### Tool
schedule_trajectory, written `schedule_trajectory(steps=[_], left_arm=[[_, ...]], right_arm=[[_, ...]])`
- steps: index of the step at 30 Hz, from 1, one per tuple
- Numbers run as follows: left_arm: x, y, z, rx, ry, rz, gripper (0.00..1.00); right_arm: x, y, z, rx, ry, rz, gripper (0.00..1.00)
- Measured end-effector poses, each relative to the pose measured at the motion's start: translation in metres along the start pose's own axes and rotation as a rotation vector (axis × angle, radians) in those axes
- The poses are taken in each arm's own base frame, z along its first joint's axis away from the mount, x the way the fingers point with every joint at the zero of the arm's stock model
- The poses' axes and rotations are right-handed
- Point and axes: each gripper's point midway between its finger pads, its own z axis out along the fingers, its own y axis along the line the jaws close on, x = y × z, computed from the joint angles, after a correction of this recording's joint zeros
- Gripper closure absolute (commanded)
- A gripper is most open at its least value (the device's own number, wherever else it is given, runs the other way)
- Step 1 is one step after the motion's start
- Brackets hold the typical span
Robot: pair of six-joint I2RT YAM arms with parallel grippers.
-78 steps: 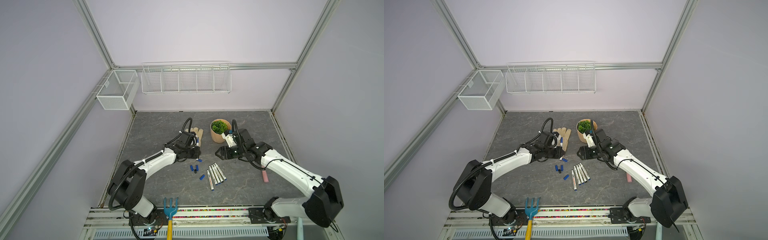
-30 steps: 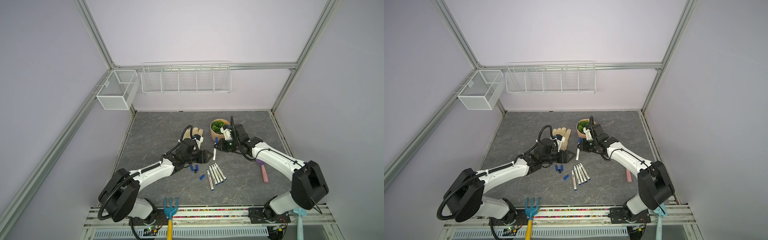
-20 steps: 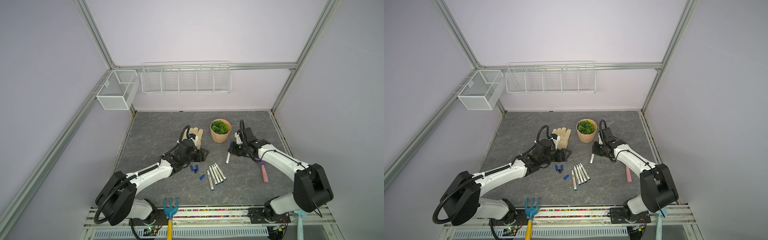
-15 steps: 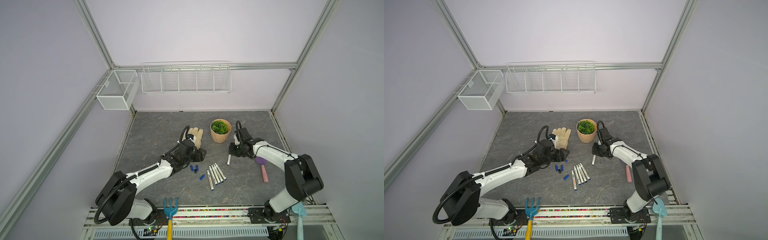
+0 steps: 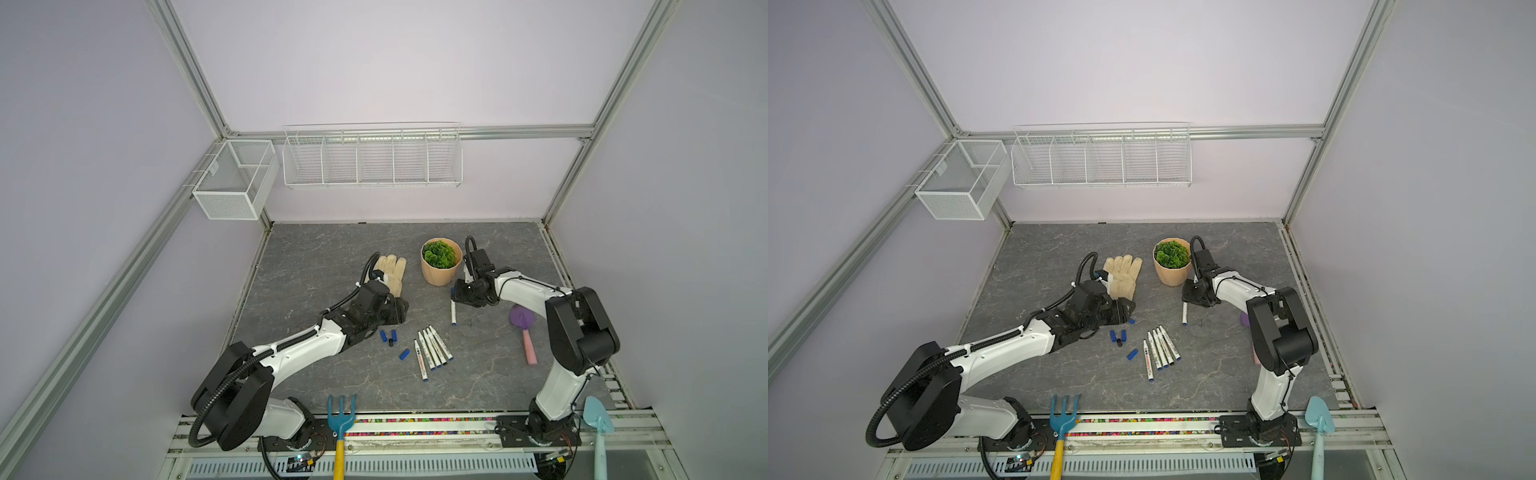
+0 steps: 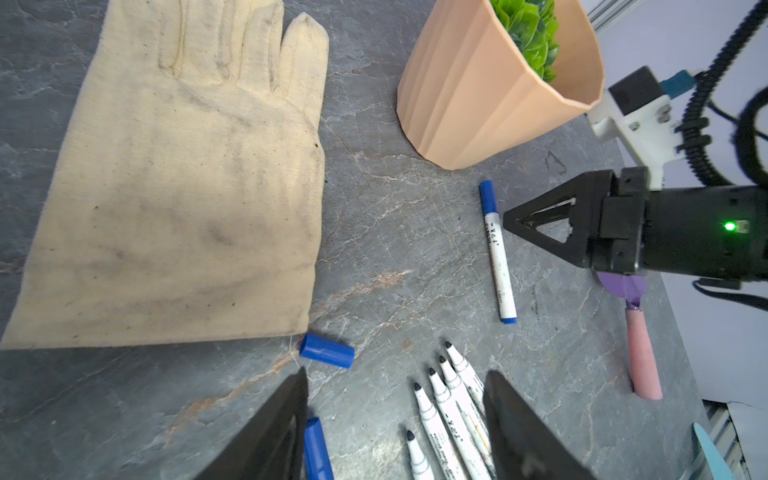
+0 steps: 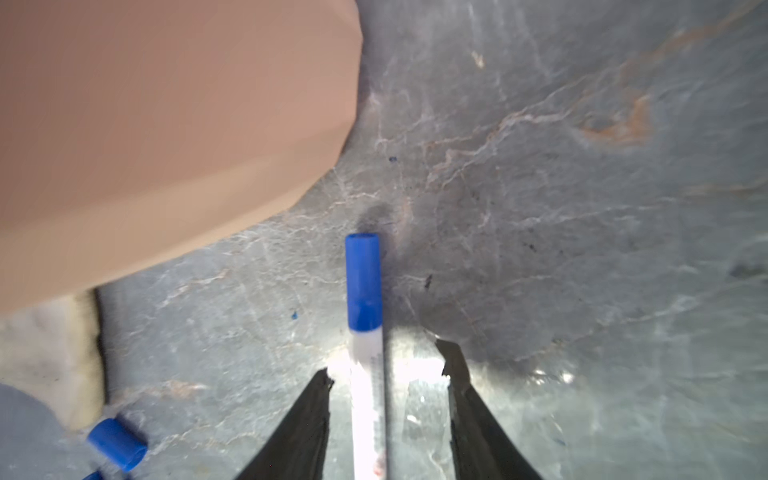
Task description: Insert the pens into the pen caps
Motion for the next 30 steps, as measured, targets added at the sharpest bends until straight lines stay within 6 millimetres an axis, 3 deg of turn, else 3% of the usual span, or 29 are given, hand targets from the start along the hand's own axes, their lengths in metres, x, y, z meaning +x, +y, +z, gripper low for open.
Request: schedule_trajectory(steps=[4, 9, 12, 15, 19, 30], left_arm=[[0.004, 0.003, 0.005, -0.012, 0.014, -0.006, 0.34], [0.006, 0.007, 0.009, -0.029, 0.019, -0.035, 0.34], [0.008, 0.011, 0.012, -0.046, 0.02, -0.059, 0.34], [0.009, 0.016, 0.015, -0.067, 0.019, -0.085, 0.34], [0.007, 0.02, 0.015, -0.09, 0.0, -0.121, 0.35], [-0.006, 0.025, 0.006, -0.122, -0.066, -0.164, 0.35]], right_arm=[[0.005, 0.005, -0.033, -0.035, -0.064, -0.03, 0.52], [0.04, 0.029, -0.058, -0.098, -0.08, -0.166, 0.53], [0.077, 0.04, -0.056, -0.118, -0.038, -0.262, 0.55], [0.106, 0.036, -0.046, -0.104, 0.018, -0.302, 0.58], [0.116, 0.03, -0.038, -0.075, 0.041, -0.316, 0.58], [0.145, 0.048, -0.019, -0.042, 0.097, -0.476, 0.6]])
